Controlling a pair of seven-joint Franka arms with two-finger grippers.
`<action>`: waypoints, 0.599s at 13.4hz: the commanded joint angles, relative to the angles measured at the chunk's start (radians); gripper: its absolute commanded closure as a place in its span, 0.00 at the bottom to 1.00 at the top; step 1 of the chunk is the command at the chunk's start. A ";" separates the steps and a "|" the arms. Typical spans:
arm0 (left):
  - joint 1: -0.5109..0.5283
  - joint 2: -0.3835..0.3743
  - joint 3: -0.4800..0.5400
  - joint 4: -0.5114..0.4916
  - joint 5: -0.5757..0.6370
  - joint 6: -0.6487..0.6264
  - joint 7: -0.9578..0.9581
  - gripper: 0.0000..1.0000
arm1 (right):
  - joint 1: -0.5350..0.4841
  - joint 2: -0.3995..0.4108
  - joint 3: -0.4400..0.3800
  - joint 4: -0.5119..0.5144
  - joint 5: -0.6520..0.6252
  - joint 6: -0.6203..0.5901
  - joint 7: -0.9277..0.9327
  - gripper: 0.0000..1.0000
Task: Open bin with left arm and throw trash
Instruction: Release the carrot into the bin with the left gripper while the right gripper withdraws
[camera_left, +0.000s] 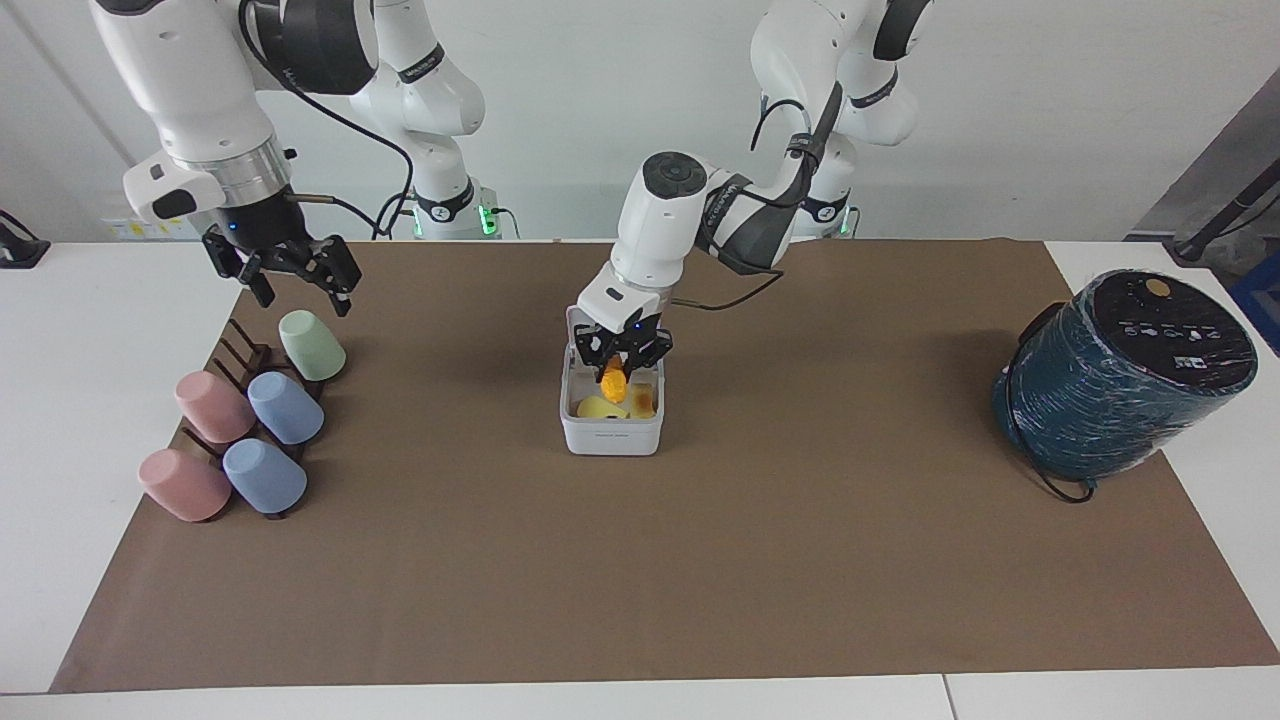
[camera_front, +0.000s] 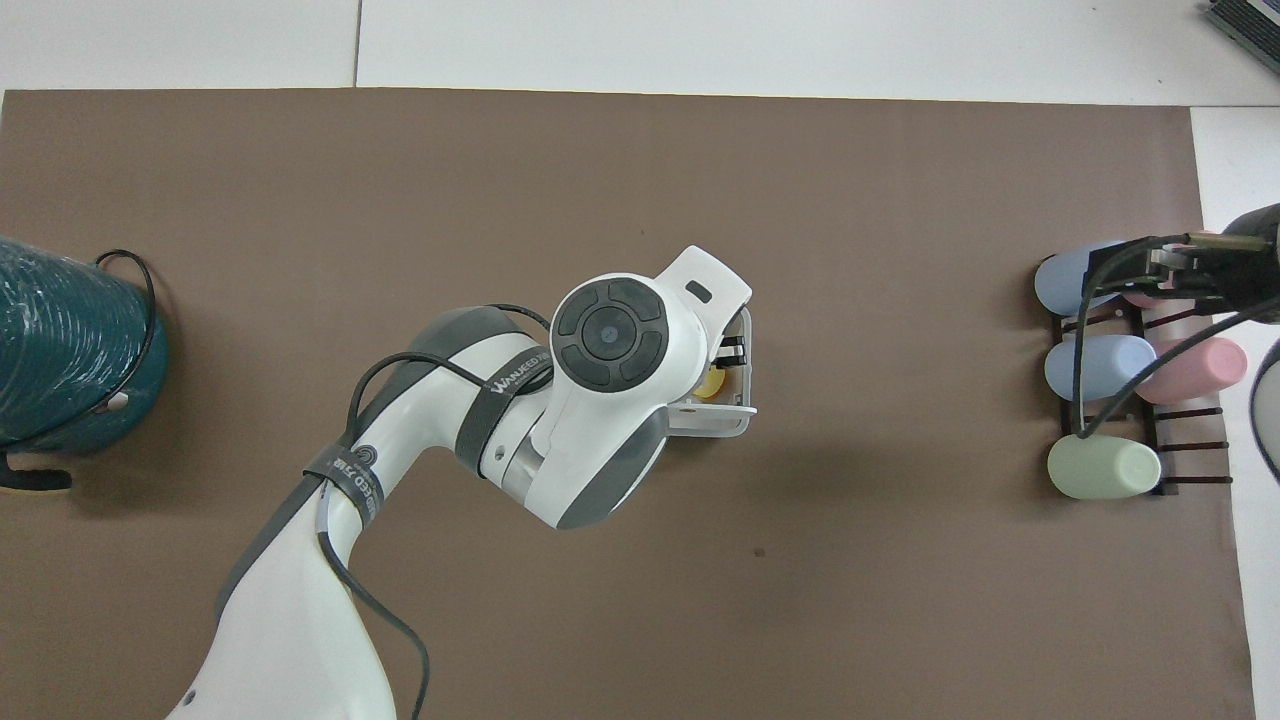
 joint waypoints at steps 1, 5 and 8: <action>-0.017 0.012 0.017 0.016 0.025 -0.003 -0.020 0.86 | -0.011 -0.019 -0.023 0.046 0.020 -0.082 -0.052 0.00; -0.019 0.010 0.017 0.005 0.042 -0.005 -0.020 0.22 | -0.003 -0.036 -0.023 0.029 0.020 -0.083 -0.046 0.00; -0.017 0.010 0.017 0.016 0.042 -0.022 -0.020 0.14 | 0.005 -0.036 -0.017 0.029 0.020 -0.084 -0.048 0.00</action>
